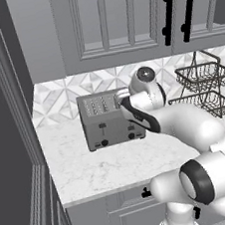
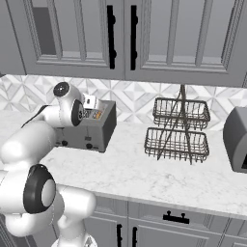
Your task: Start the toaster. Once the lever pops up, take the bread to the plate on the dining counter.
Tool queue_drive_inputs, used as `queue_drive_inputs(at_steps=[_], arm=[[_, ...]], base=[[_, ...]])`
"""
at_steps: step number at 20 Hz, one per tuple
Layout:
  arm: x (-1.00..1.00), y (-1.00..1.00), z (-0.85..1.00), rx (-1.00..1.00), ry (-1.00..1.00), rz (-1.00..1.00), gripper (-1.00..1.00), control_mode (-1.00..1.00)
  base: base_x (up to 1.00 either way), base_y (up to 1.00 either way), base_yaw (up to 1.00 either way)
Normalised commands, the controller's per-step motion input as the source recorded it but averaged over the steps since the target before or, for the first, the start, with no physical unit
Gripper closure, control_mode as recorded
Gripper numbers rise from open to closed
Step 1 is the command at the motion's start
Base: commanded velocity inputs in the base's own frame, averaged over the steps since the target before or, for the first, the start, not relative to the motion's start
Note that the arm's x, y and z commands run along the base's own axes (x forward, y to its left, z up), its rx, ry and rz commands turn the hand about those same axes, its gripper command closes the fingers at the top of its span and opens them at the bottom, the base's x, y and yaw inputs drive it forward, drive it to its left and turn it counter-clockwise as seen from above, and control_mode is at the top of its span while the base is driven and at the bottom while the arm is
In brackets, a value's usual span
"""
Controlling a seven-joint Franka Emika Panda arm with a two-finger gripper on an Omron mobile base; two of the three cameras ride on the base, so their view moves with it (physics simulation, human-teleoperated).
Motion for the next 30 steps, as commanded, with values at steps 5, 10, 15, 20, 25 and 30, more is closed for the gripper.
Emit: queue_drive_inputs(at_steps=[5, 10, 15, 20, 25, 30], arm=[[0.2, 0.03, -0.12, -0.02, 0.0, 0.0, -1.0, -1.0], [0.18, 0.0, -0.09, -0.01, 0.0, 0.0, -1.0, -1.0], [0.14, 0.0, 0.0, 0.0, 0.0, 0.0, -1.0, -1.0], [0.16, 0.0, -0.07, 0.0, 0.0, 0.0, -1.0, -1.0], [0.15, 0.0, -0.1, 0.0, 0.0, 0.0, -1.0, -1.0], [0.11, 0.0, -0.13, 0.0, 0.0, 0.0, -1.0, -1.0]], base=[[0.0, 0.0, 0.0], [0.0, 0.0, 0.0], [0.0, 0.0, 0.0], [0.0, 0.0, 0.0], [0.0, 0.0, 0.0], [0.0, 0.0, 0.0]])
